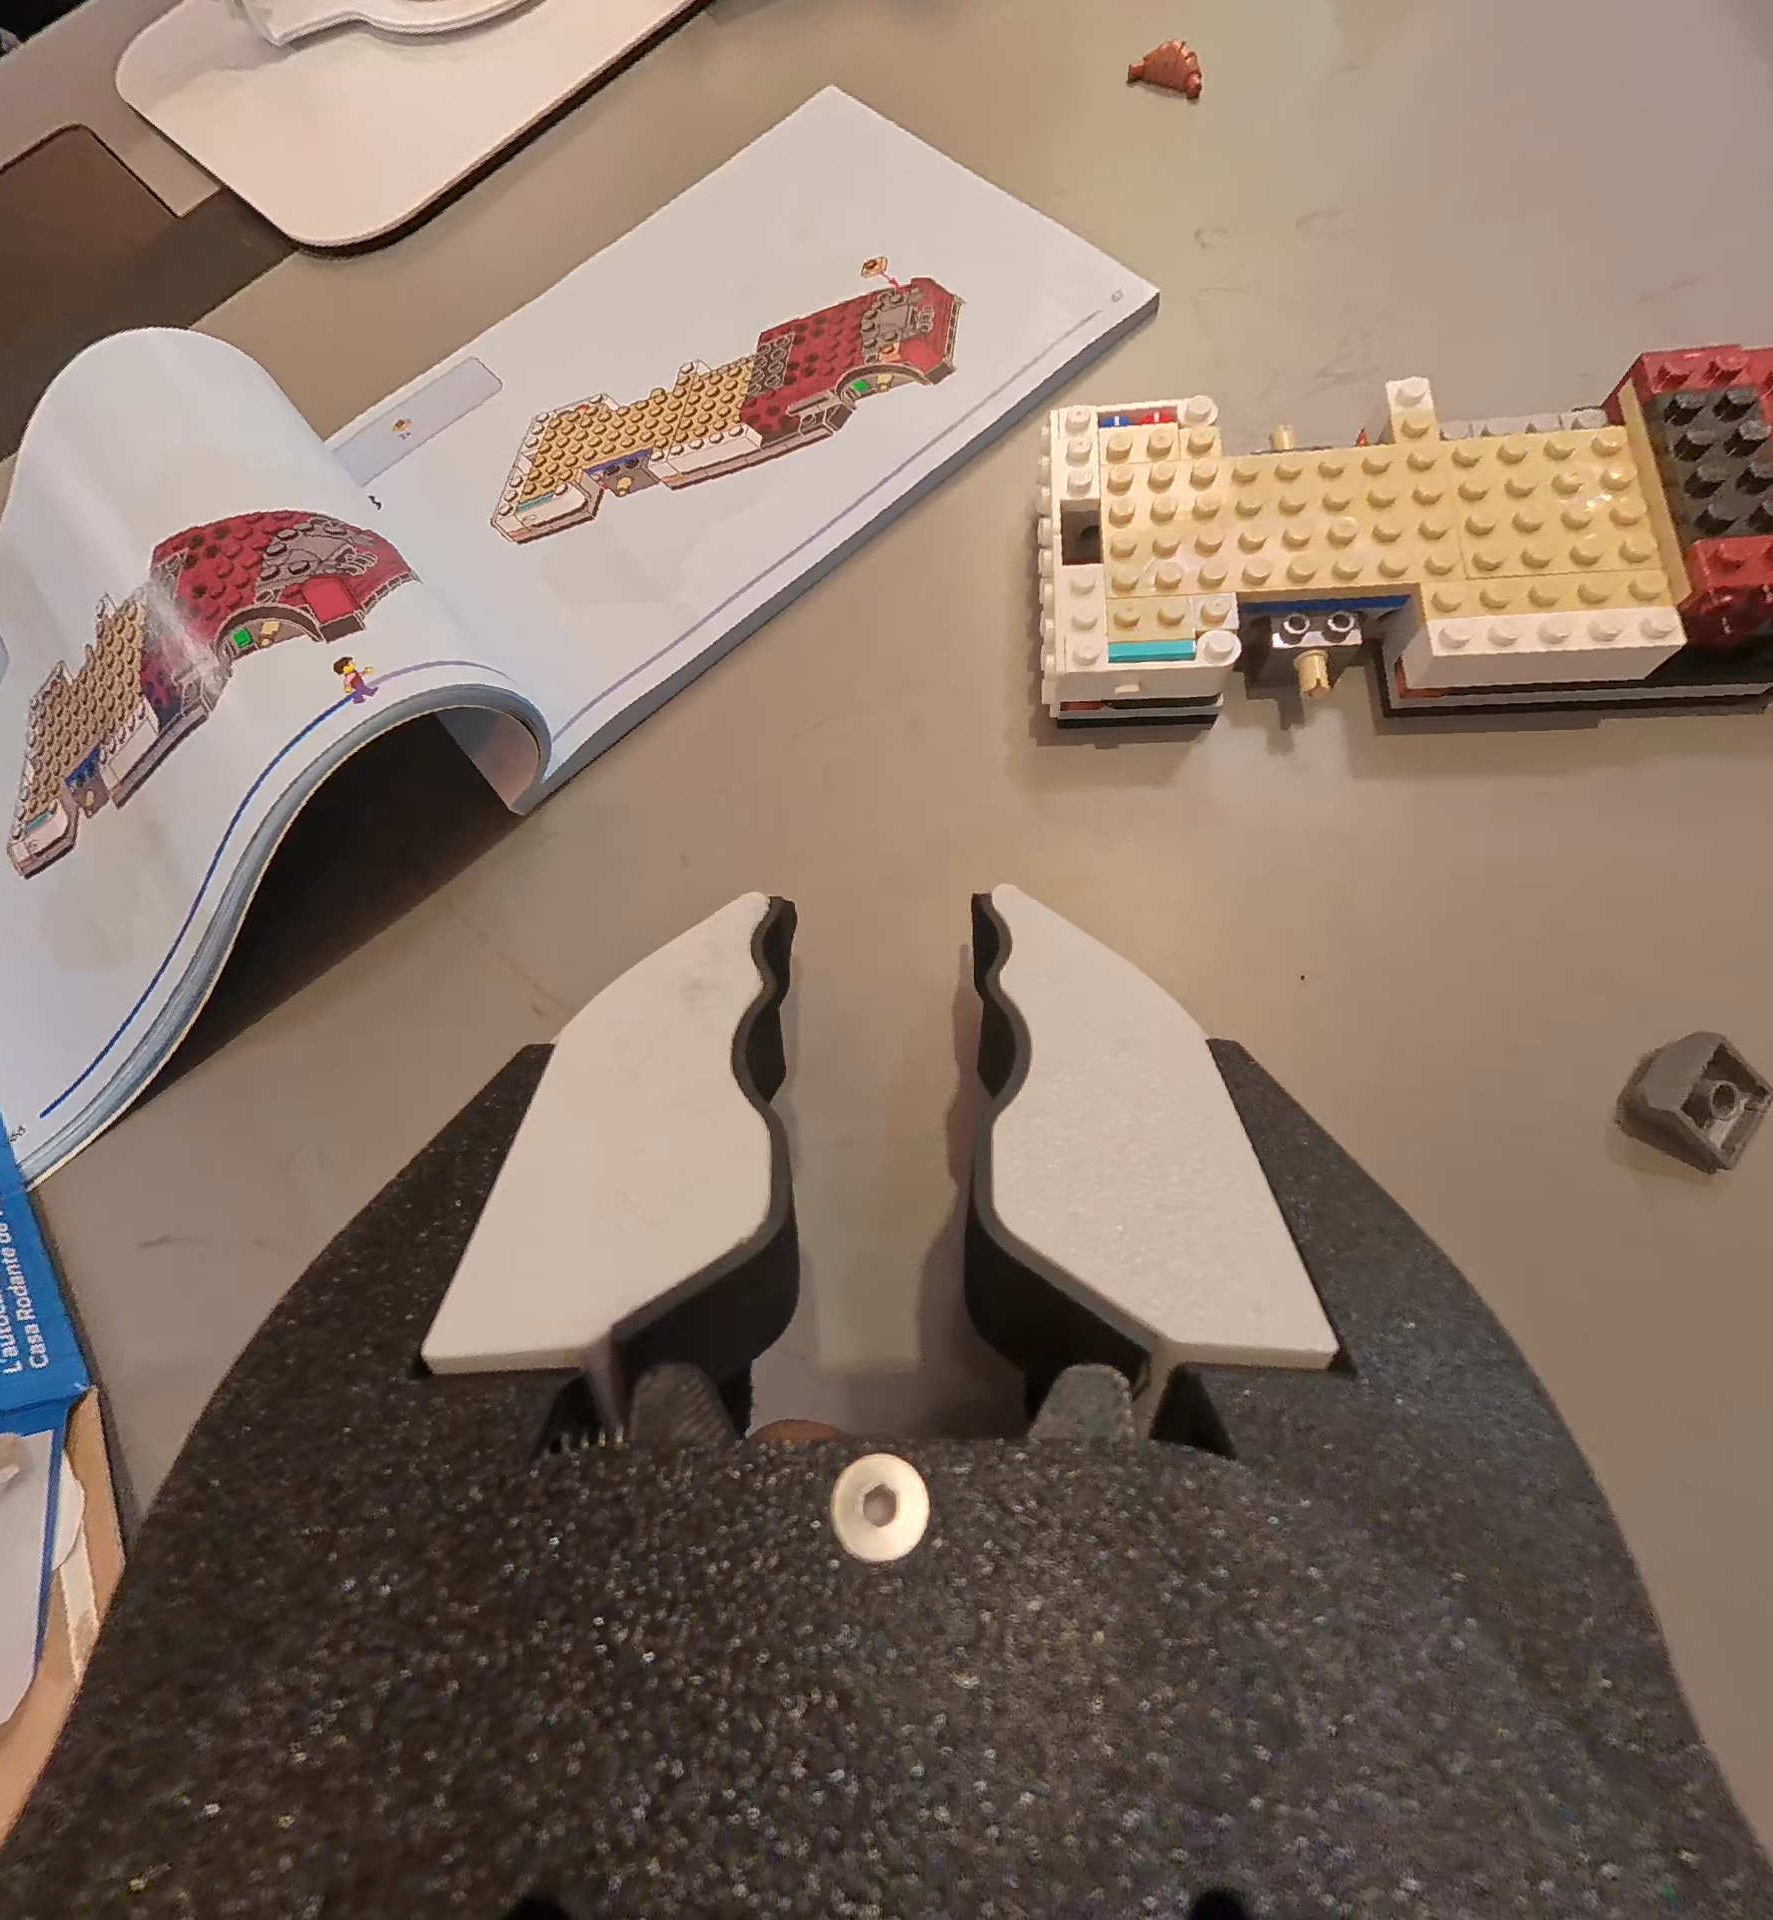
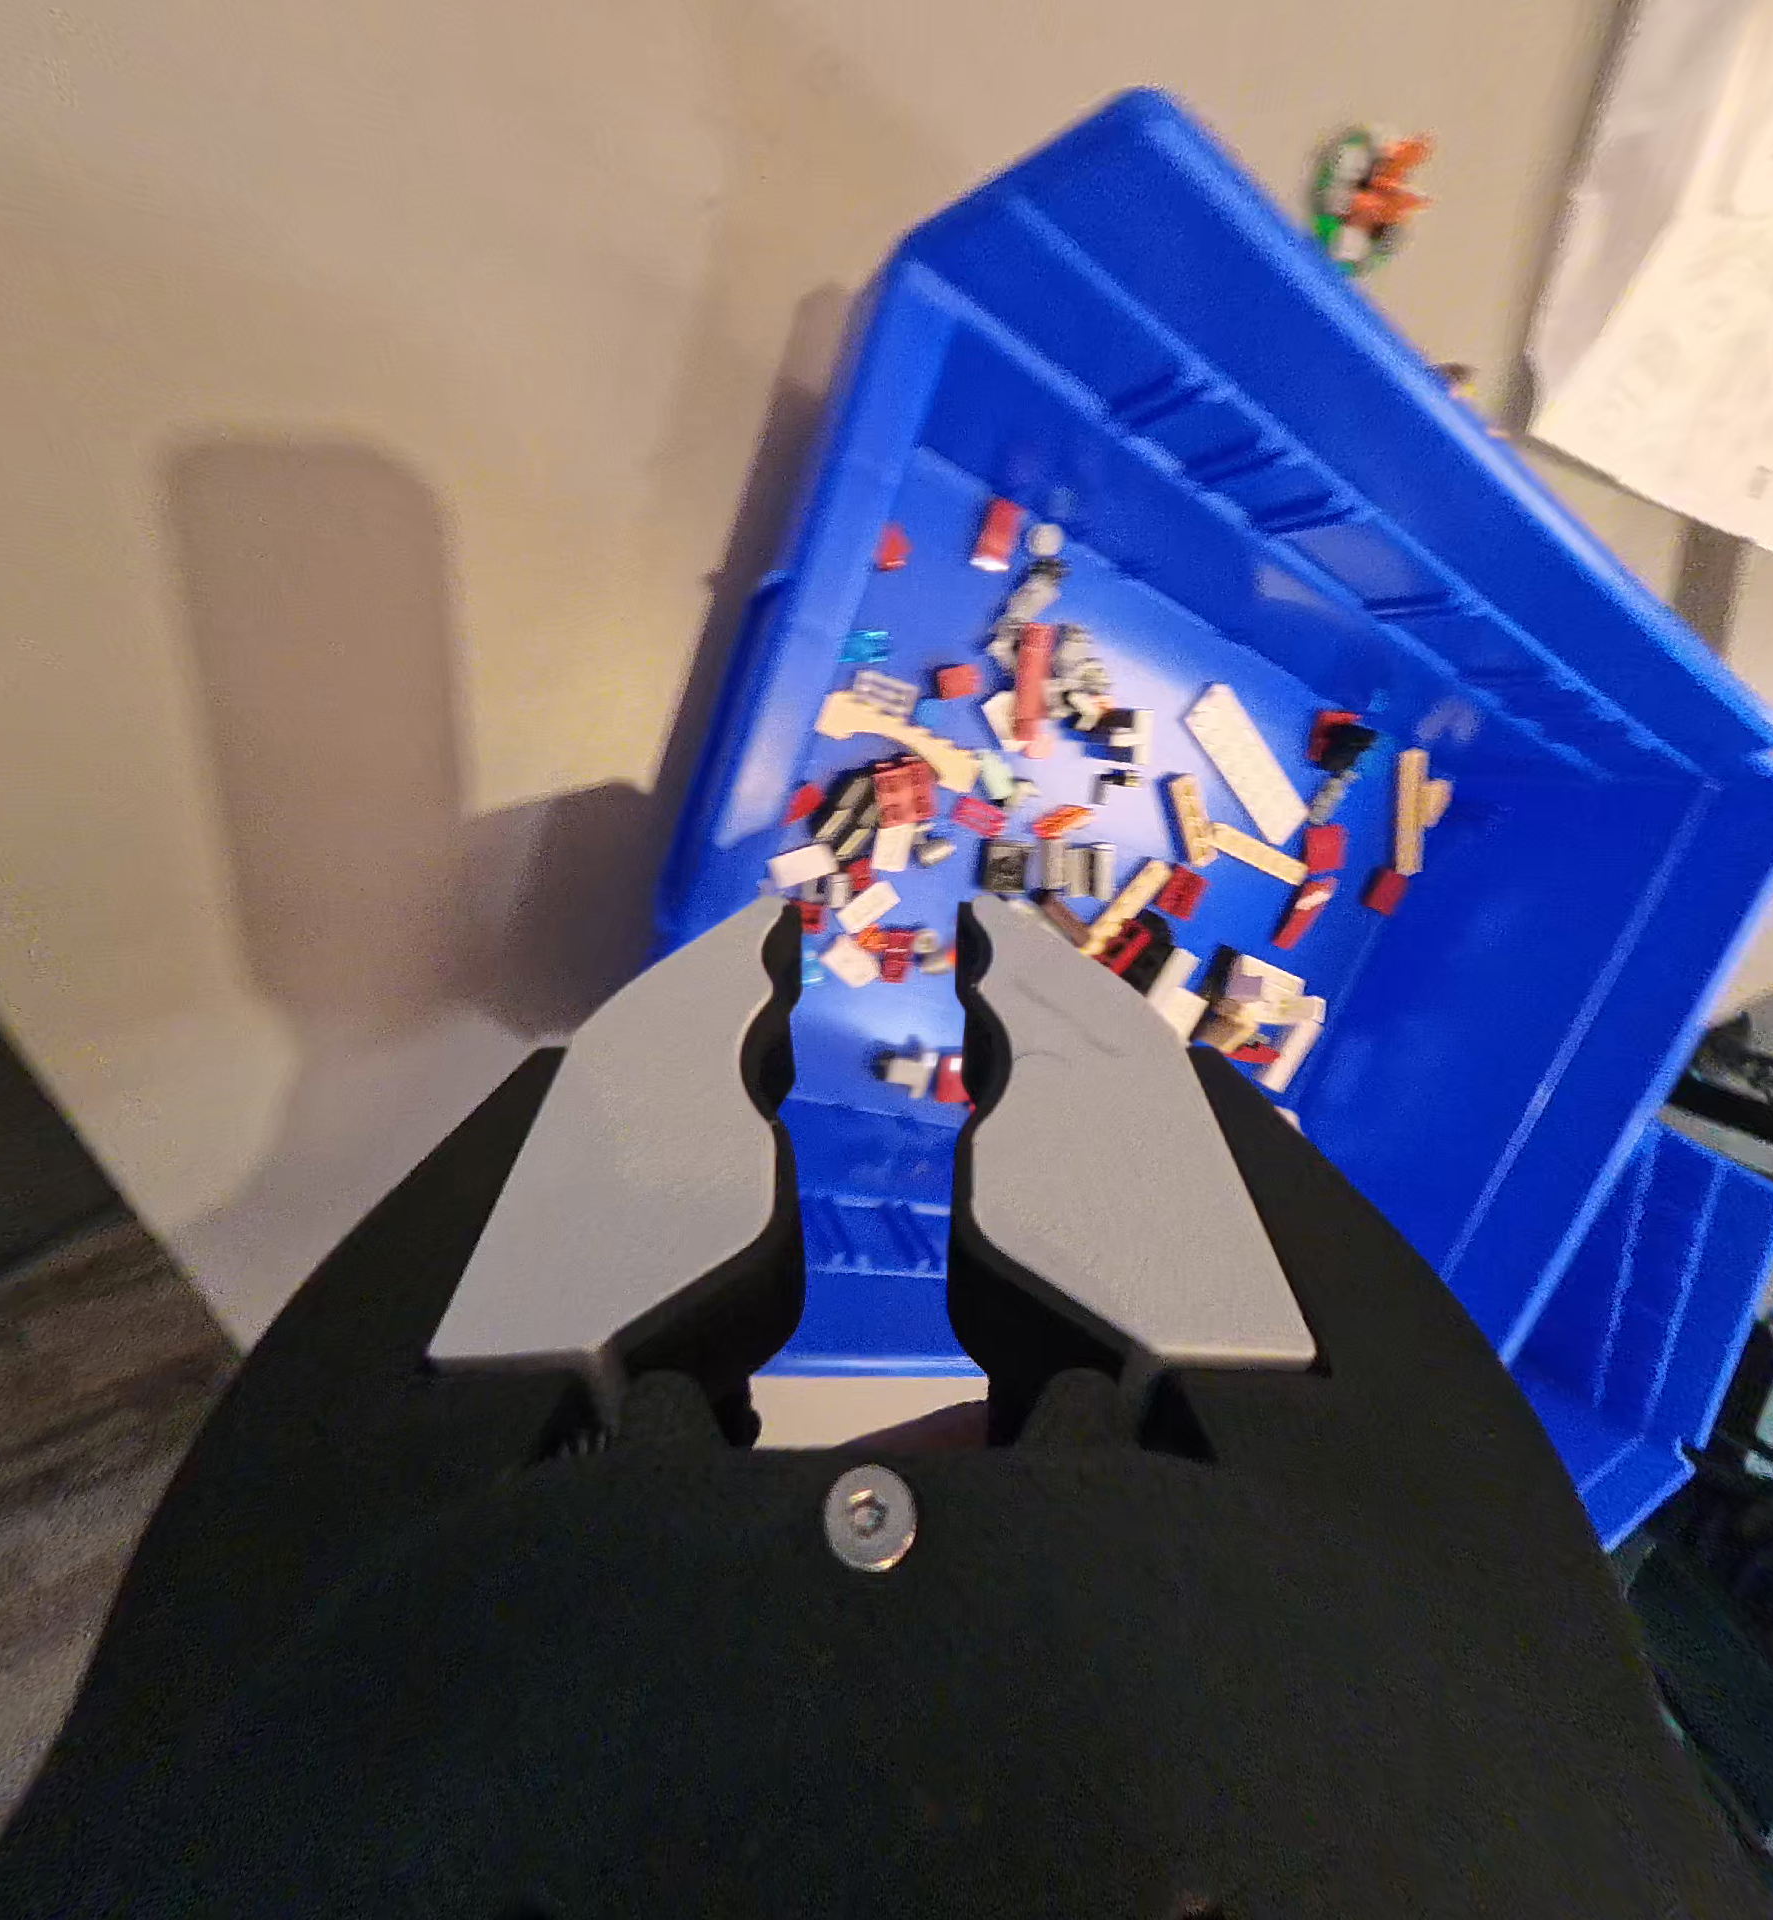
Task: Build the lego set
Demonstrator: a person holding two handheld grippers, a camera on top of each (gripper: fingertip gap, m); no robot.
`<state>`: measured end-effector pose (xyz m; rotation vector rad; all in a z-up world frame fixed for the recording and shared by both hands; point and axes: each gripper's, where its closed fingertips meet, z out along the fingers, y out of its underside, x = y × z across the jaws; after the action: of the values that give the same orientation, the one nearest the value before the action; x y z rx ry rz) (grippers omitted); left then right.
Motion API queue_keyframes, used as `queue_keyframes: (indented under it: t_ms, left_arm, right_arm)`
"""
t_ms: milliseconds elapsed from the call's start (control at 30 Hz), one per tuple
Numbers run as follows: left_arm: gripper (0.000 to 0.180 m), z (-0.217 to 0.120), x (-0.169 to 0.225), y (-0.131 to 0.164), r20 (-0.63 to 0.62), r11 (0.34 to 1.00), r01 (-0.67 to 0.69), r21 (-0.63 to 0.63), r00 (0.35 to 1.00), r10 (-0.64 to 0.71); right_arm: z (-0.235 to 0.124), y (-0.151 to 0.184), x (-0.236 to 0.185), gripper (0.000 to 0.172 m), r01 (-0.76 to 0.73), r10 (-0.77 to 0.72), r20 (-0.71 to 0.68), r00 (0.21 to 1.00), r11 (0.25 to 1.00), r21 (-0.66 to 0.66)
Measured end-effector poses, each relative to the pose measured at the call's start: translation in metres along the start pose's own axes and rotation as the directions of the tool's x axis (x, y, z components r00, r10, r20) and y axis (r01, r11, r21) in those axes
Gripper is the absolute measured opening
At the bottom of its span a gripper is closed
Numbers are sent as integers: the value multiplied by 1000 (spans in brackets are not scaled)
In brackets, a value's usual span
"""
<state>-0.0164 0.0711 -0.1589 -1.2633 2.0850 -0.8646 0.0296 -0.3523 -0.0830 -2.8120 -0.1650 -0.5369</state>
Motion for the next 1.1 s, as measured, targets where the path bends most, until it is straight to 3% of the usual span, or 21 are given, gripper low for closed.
queue_keyframes:
  t_ms: [200, 367, 567, 1100]
  left_arm:
    - [34, 2, 2, 2, 13, 999, -36, -20, 999, 36]
    - [34, 2, 2, 2, 19, 999, -37, -16, 999, 37]
    - [34, -1, -1, -1, 13, 1000, -6, 8, 1000, 6]
    - [34, -4, 1, 0, -9, 1000, 3, 18, 1000, -3]
  right_arm:
    - [23, -6, 98, 23, -284, 290, -88, 953, 956, 79]
    - [92, 14, 148, 17, -419, 421, 22, 907, 906, -58]
    - [137, 31, 155, 16, -404, 429, 108, 897, 894, -192]
    - [155, 42, 150, 8, -381, 421, 146, 895, 893, -238]
